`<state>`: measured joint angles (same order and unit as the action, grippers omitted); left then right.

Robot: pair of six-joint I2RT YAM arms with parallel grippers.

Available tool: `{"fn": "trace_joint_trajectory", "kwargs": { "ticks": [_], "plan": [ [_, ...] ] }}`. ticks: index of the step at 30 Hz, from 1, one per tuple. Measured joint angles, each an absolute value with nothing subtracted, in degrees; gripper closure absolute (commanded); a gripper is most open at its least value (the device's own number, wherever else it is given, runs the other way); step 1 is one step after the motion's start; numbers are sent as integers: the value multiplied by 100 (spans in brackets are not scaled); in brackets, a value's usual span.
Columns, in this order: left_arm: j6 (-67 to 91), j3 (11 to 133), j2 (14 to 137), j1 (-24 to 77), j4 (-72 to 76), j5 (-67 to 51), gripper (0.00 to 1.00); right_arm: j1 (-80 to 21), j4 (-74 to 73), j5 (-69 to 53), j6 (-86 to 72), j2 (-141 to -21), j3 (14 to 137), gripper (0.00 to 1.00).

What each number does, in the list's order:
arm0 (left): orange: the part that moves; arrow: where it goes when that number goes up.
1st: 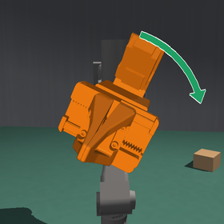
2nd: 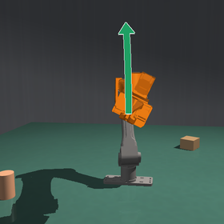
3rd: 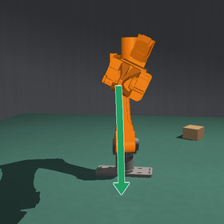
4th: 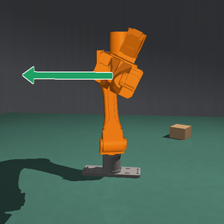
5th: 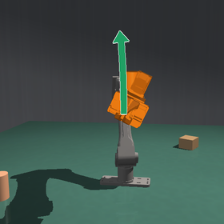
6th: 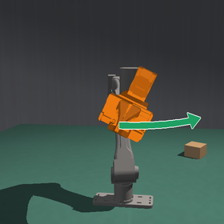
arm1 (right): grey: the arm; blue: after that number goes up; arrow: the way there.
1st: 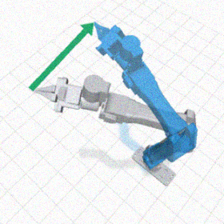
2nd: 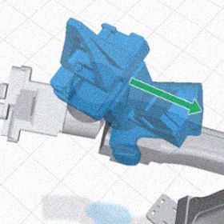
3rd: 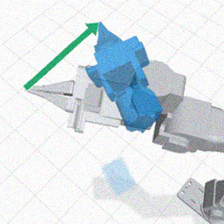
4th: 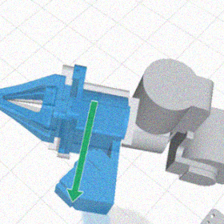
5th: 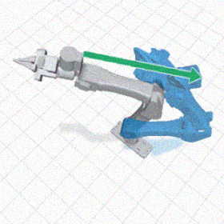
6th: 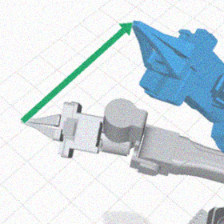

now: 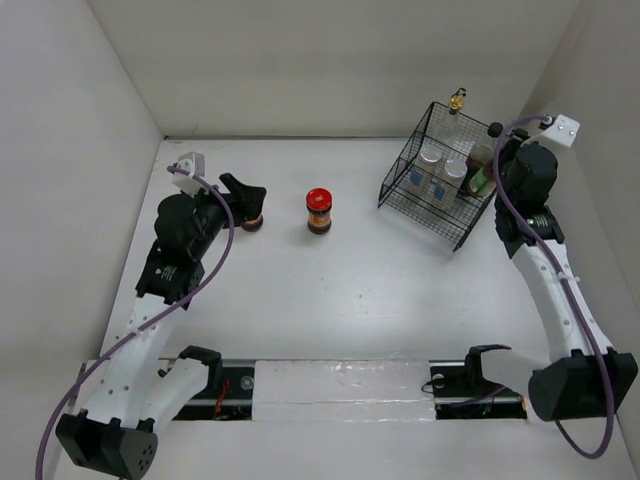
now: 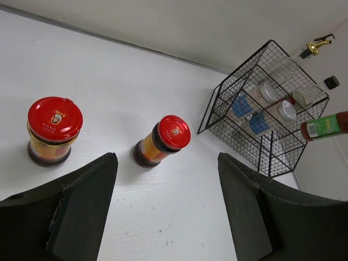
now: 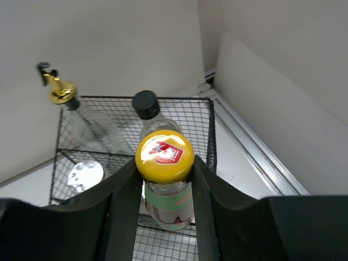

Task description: Organize the condiment bottles

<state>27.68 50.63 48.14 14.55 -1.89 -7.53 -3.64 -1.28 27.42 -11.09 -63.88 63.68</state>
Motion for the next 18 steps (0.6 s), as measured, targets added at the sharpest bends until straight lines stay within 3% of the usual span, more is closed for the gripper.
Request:
{"fn": "trace_joint_trajectory", "kwargs": {
  "ticks": [18],
  "plan": [
    [2768, 5065, 4908, 1455, -189, -753, 30, -78, 134, 2705, -1166, -7625, 6576, 82]
  ]
}}
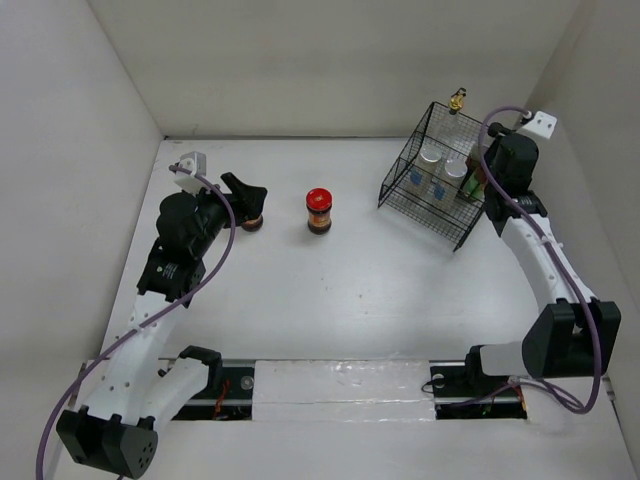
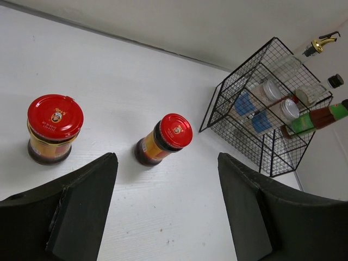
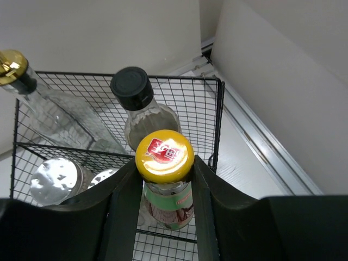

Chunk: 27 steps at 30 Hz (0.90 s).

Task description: Organize the condiment bottles

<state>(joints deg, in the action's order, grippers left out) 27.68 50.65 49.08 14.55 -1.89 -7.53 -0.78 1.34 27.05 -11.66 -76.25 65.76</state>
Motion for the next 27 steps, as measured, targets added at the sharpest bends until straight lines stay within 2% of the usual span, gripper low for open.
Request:
{"fn": "trace_joint_trajectory", "kwargs": {
  "ticks": [18, 20, 21, 24, 26, 27],
  "plan": [
    [2768, 5063, 5057, 1455, -185, -847, 30, -460, 397, 2926, -1247, -8444, 6281, 79],
    [2768, 5063, 5057, 1455, -185, -862, 30, -515, 423, 3013, -1251, -8554, 6281, 77],
    [2768, 5065, 5057, 1455, -185, -862, 30, -534, 429, 3048, -1251, -8567, 6281, 75],
    [2768, 5065, 5057, 1455, -183, -864, 30, -598, 460, 3177, -1273, -8571, 6281, 61],
    [2768, 5063, 5057, 1455, -183, -867, 30, -646, 462, 3269, -1286, -8571, 6281, 46],
    [2768, 5063, 5057, 1455, -183, -871, 30, -666, 473, 3299, -1313, -8571, 6278, 42]
  ]
}}
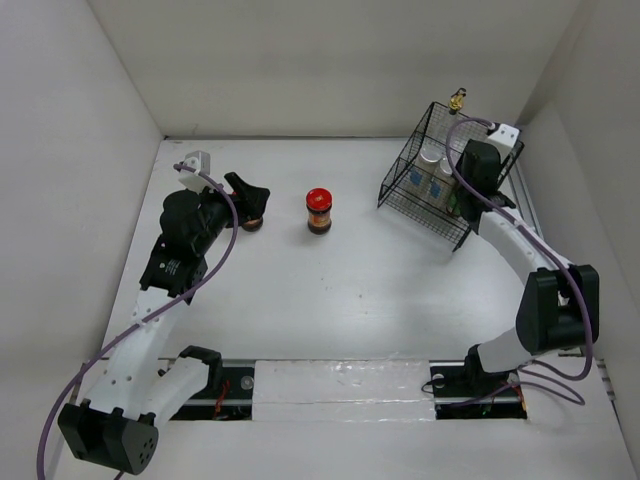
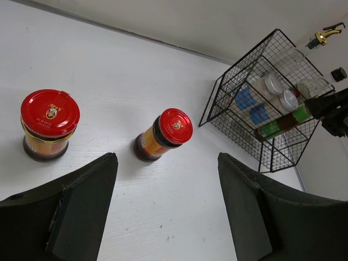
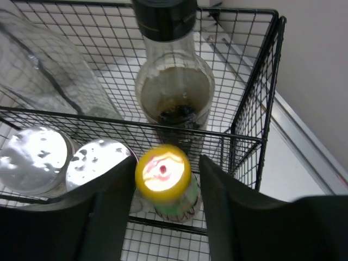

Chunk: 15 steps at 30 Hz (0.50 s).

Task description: Organize the condiment bottles

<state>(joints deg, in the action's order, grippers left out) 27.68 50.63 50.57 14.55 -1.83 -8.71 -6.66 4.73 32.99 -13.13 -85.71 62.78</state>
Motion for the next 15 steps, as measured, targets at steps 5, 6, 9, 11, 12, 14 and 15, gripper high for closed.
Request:
{"fn": "trace_joint_trajectory", "kwargs": {
  "ticks": [5, 6, 9, 11, 12, 14, 15],
  "plan": [
    [2768, 5063, 5057, 1455, -183, -882, 30, -801, 731, 3439, -1363, -8394, 6278, 25],
    [2768, 5063, 5057, 1455, -183, -882, 30, -821, 749, 3459, -1369, -8313, 6278, 24],
    [2768, 5065, 5057, 1455, -183, -882, 30, -886, 779, 3472, -1374, -7970, 6278, 25],
    [2768, 5063, 5057, 1455, -180, -882, 30, -932, 803, 3409, -1361, -7701, 6278, 34],
    [2768, 5063, 5057, 1455, -183, -880, 30, -969, 819, 3264, -1347, -7577, 6278, 48],
    [2768, 5063, 5057, 1455, -180, -880, 30, -1055, 840, 2836, -1341, -7395, 6278, 75],
    [2768, 5063, 5057, 1455, -183, -875, 30, -1111, 873, 2519, -1347, -7349, 6278, 82]
  ]
}}
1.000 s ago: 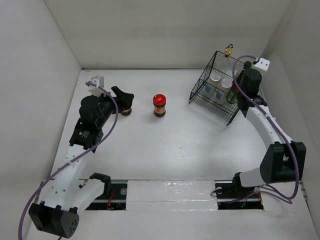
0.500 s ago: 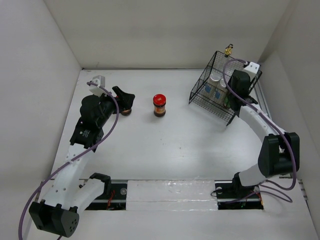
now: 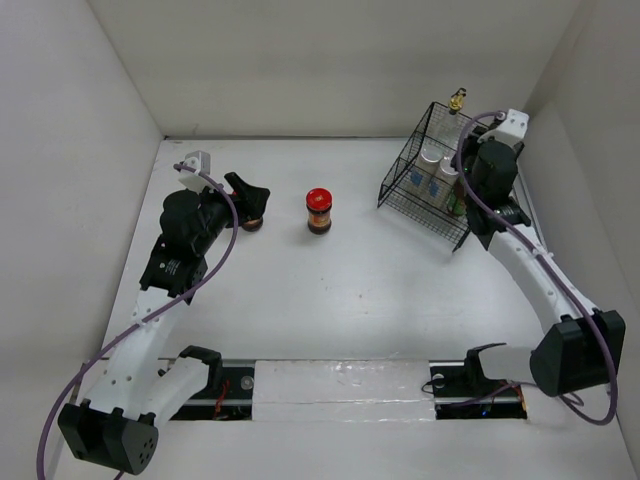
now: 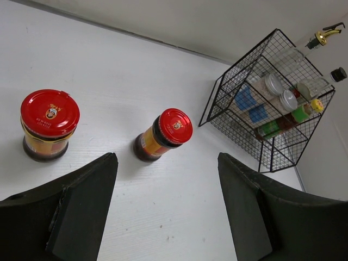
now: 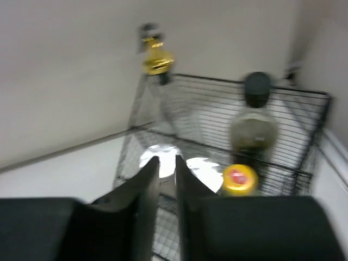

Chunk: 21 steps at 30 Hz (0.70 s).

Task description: Organize the condiment bottles

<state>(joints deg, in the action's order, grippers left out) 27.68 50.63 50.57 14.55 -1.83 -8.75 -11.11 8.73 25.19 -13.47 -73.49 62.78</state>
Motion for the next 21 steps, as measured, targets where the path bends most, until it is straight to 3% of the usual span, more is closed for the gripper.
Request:
{"fn": "trace_joint_trajectory", "kwargs": {
  "ticks": [1, 3, 5, 6, 7, 8, 11, 21],
  "plan": [
    [2768, 5063, 5057, 1455, -180, -873, 30, -1203, 930, 2196, -1356, -7343, 6278, 90],
    [2768, 5063, 5057, 1455, -183, -871, 30, -1500, 991, 1564, -1356, -7441, 6278, 90],
    [2768, 5063, 5057, 1455, -180, -867, 30, -1946, 1059, 937, -1315, -7703, 6296, 61],
    [2768, 5065, 5057, 1455, -180, -860, 30, -2202, 1066, 659, -1280, -7909, 6329, 32],
    [2768, 5063, 5057, 1455, -180, -858, 30, -2418, 1076, 429, -1243, -8112, 6366, 32],
    [2768, 5065, 5054, 1455, -180, -858, 30, -2683, 1050, 215, -1151, -8361, 6414, 17],
    [2768, 5063, 5041, 1455, -178, -856, 30, -3330, 873, -266, -998, -9124, 6587, 1],
    [2768, 5063, 4998, 1455, -174, -856, 30, -3798, 191, -563, -685, -10617, 7666, 1]
  ]
}}
